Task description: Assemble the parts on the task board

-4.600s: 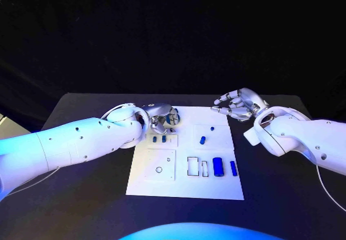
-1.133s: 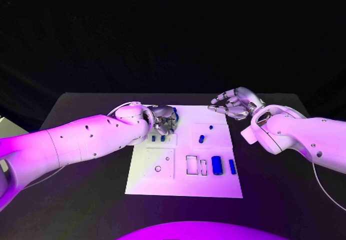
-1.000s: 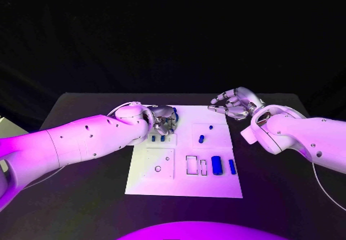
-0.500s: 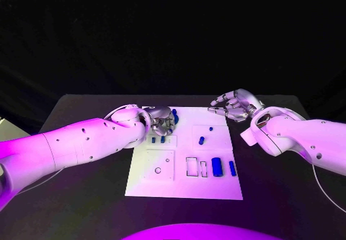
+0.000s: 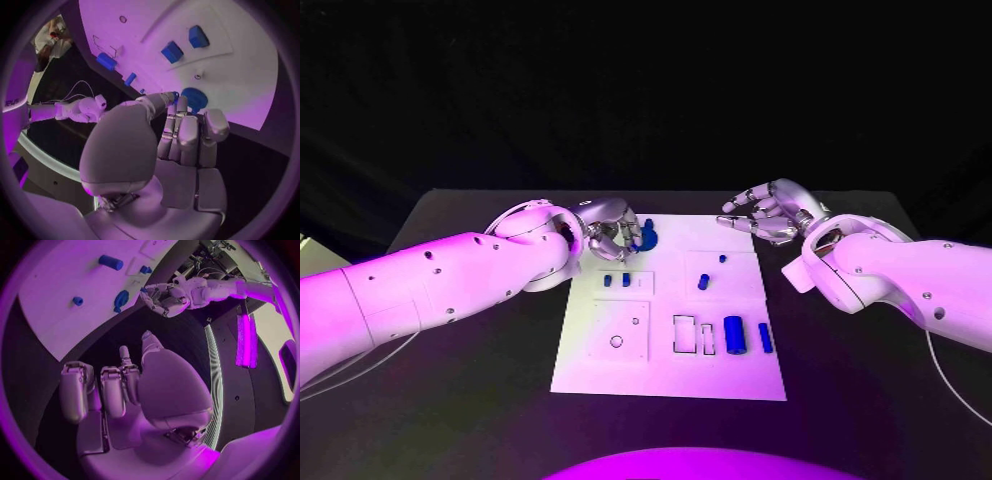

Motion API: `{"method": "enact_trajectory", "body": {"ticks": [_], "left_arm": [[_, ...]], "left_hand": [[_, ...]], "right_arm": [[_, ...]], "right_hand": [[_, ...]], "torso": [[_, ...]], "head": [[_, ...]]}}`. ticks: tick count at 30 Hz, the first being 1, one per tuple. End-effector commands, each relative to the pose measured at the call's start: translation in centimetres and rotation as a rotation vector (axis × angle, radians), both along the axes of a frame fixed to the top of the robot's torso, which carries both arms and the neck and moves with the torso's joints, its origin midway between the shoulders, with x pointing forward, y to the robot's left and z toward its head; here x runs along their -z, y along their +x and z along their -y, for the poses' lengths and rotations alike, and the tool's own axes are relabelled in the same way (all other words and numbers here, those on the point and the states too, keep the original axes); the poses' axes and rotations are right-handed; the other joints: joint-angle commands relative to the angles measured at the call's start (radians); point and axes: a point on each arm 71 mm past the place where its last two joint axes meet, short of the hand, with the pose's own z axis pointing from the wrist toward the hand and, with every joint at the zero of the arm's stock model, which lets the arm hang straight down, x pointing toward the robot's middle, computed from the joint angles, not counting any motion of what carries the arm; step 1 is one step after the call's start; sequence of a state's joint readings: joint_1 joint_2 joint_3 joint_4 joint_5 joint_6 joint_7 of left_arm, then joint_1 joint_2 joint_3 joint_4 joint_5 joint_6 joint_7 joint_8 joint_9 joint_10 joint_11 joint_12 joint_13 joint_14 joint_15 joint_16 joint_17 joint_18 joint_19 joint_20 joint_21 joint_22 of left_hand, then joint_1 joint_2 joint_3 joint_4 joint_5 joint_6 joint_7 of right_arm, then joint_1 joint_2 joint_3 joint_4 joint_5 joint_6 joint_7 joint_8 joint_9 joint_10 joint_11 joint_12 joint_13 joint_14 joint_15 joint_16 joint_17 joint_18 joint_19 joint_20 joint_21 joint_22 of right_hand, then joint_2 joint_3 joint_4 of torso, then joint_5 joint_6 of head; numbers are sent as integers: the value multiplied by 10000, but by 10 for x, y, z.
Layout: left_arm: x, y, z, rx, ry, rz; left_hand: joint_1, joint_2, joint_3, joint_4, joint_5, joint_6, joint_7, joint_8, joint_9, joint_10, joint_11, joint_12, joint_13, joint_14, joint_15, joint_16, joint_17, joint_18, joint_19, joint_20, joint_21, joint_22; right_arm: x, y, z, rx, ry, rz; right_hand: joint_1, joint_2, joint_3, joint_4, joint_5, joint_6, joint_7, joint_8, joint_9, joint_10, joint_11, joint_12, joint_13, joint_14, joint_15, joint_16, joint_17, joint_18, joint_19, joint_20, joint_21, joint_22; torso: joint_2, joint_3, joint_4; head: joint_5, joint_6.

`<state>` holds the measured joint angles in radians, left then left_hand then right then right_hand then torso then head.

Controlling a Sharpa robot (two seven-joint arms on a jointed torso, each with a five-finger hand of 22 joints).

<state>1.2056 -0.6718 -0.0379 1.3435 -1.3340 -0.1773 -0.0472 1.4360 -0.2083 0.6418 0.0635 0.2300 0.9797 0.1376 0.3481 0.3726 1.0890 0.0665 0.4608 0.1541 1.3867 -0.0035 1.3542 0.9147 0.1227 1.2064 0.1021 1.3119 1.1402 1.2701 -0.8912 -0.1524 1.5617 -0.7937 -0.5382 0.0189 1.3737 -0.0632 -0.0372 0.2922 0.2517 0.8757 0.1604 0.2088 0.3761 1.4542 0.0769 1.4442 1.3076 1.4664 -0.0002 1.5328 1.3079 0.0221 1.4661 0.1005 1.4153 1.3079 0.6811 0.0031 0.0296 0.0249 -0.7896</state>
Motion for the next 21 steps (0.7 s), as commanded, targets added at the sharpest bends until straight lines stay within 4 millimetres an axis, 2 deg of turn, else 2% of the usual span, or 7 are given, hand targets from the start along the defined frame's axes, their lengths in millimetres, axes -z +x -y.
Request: {"method": "enact_trajectory", "body": {"ticks": [1, 7, 16, 21], "left_arm": [[-1, -1, -5, -74, -320, -361], [0, 1, -16, -230, 43, -338], [5, 4, -21, -223, 489, -199], [7, 3, -20, -131, 618, -231]], "left_hand": [[-102, 10, -14, 30, 6, 53, -5, -67, 25, 61, 6, -58, 7, 61, 9, 21, -11, -142, 34, -2, 26, -1], [-103, 8, -13, 25, 8, 57, -10, -69, 27, 69, 3, -65, 8, 62, 7, 22, -8, -142, 36, -3, 27, 2], [-102, 5, -12, 18, 10, 61, -15, -73, 30, 79, -1, -77, 9, 58, 5, 16, -28, -144, 40, -3, 31, 8], [-103, -11, -12, 0, 10, 72, -23, -81, 36, 101, -10, -104, 12, 56, -2, 11, -40, -141, 31, -5, 24, 1]], "right_arm": [[0, -1, 0, -115, -20, -1], [0, -1, 0, -92, -22, -3], [0, -1, 1, -81, -20, 8], [0, -1, 1, -83, -20, 10]], "right_hand": [[-1, 127, -28, -29, 67, -28, -10, 48, -11, -3, -7, -9, 1424, 773, 22, -58, 1501, 175, 266, 55, -41, 1563], [-1, 127, -28, -29, 67, -28, -10, 48, -11, -3, -7, -9, 1424, 773, 22, -58, 1501, 175, 266, 55, -41, 1563], [-1, 127, -28, -29, 67, -28, -10, 48, -11, -3, -7, -9, 1424, 773, 22, -58, 1501, 175, 266, 55, -41, 1563], [14, 129, -31, -33, 66, -9, -17, 64, -8, -4, -13, -12, 1419, 769, 16, -67, 1483, 180, 258, 51, -65, 1549]], "torso": [[7, 1, 2], [5, -7, -5], [18, -22, -24], [8, -4, -25]], "head": [[11, -5], [31, -28], [37, -47], [54, -55]]}}
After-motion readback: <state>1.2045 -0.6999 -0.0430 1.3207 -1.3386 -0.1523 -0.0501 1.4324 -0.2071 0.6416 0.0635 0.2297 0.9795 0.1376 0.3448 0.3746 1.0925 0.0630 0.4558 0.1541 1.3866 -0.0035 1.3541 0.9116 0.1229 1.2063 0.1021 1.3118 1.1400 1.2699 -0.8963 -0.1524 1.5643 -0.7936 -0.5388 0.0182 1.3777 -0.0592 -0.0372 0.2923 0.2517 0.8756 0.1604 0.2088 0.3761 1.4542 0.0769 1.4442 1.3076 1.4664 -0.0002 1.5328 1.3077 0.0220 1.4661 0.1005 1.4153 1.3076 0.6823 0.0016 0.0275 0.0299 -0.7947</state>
